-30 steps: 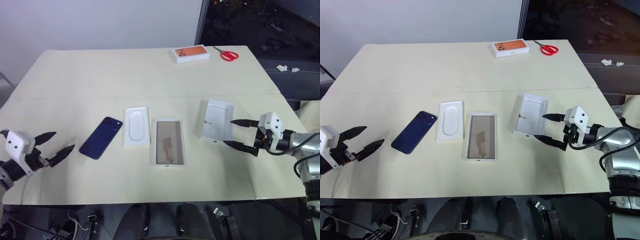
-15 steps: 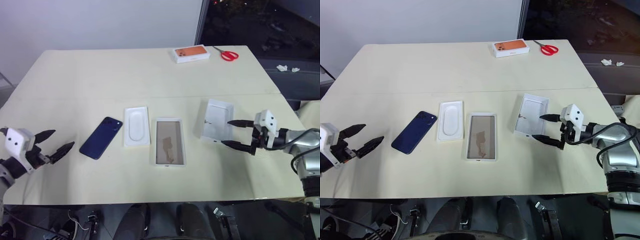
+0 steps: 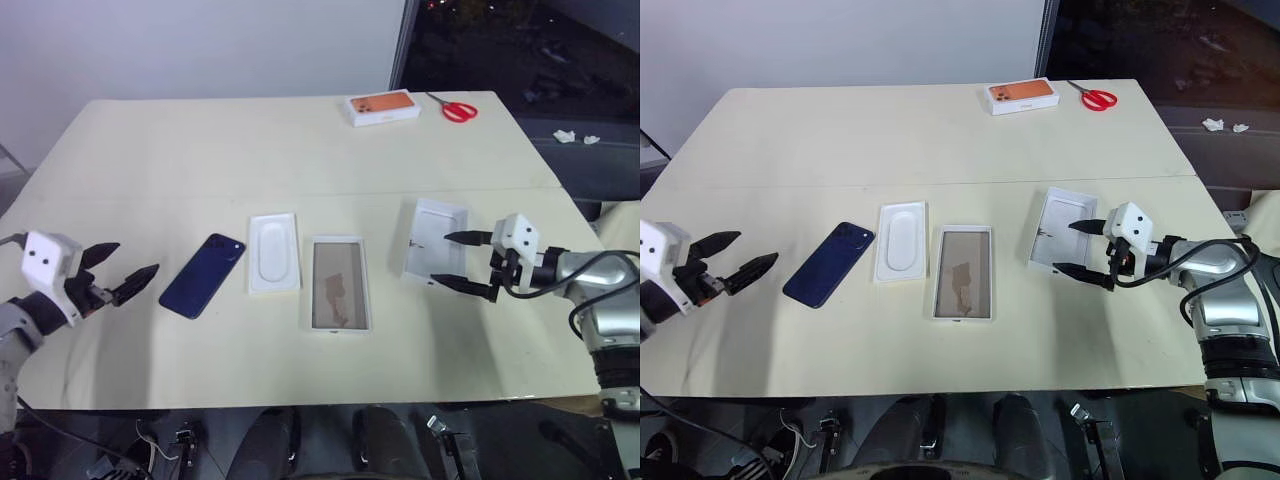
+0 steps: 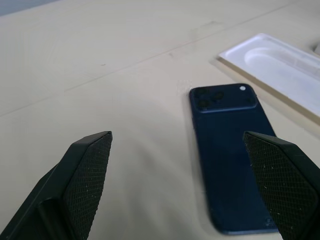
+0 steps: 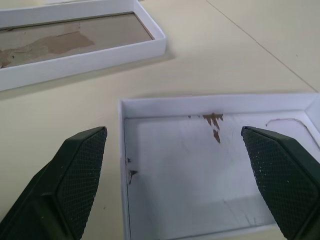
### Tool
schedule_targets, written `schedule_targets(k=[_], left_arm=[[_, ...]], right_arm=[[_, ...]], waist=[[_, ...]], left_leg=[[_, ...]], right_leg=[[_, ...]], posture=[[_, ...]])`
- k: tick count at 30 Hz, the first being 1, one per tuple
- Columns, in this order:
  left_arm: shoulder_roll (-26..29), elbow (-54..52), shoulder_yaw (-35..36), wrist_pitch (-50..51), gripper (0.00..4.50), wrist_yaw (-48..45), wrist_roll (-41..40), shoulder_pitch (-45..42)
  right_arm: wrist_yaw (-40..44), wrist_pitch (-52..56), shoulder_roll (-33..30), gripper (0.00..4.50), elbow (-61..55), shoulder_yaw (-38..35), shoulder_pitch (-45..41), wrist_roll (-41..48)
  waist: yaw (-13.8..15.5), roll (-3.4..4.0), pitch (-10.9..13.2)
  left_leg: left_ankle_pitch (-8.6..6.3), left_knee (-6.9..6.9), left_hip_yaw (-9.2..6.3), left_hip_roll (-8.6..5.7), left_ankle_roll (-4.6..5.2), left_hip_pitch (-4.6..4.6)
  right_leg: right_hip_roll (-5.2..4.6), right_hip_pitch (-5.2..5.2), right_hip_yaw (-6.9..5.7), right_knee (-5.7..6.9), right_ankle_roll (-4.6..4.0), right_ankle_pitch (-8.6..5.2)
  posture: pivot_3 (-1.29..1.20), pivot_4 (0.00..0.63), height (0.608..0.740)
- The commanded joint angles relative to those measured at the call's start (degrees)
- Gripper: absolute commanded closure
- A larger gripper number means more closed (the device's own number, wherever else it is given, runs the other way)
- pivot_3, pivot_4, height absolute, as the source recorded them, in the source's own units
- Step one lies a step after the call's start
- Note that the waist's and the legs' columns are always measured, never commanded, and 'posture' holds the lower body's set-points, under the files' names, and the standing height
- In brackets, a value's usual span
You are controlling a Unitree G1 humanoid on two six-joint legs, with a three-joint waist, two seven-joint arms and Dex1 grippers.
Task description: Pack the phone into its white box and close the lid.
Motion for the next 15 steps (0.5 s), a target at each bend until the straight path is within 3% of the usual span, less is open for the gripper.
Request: schedule_targets(k=[1, 5, 9, 15], left_arm=[[0.1, -5.5, -2.6, 8.0, 0.10, 2.6, -3.3, -1.7], [-5.1, -5.9, -5.7, 21.5, 0.10, 9.9, -10.8, -9.4], [-10.2, -5.6, -9.4, 26.7, 0.10, 16.6, -10.5, -15.7], [-18.4, -3.6, -7.6, 37.7, 0.10, 24.6, -17.0, -21.9]], right_arm=[[-1.9, -1.2, 0.1, 0.00, -5.1, 0.8, -3.1, -1.3], [-2.7, 2.3, 2.5, 0.00, -10.8, 4.9, -6.3, -1.6], [-4.0, 4.7, 5.5, 0.00, -12.5, 8.3, -8.7, -2.8], [-5.8, 3.2, 7.8, 0.00, -9.9, 9.5, -10.5, -4.2]], waist=[[0.0, 0.00, 0.0], [0.0, 0.00, 0.0], [0.1, -0.07, 0.0], [0.1, -0.09, 0.0]], left_leg=[[0.00, 0.00, 0.00, 0.00, 0.00, 0.00], [0.01, 0.02, -0.02, 0.01, -0.01, 0.00], [0.01, 0.08, -0.04, 0.00, -0.02, 0.00], [0.04, 0.13, -0.04, -0.03, -0.05, -0.01]], right_leg=[[0.00, 0.00, 0.00, 0.00, 0.00, 0.00], [0.05, -0.02, -0.01, 0.05, 0.01, 0.00], [0.10, 0.01, -0.01, 0.07, 0.02, 0.01], [0.12, -0.01, -0.01, 0.11, 0.02, 0.01]], posture=[[0.00, 0.150, 0.740], [0.00, 0.150, 0.740], [0.00, 0.150, 0.740], [0.00, 0.150, 0.740]])
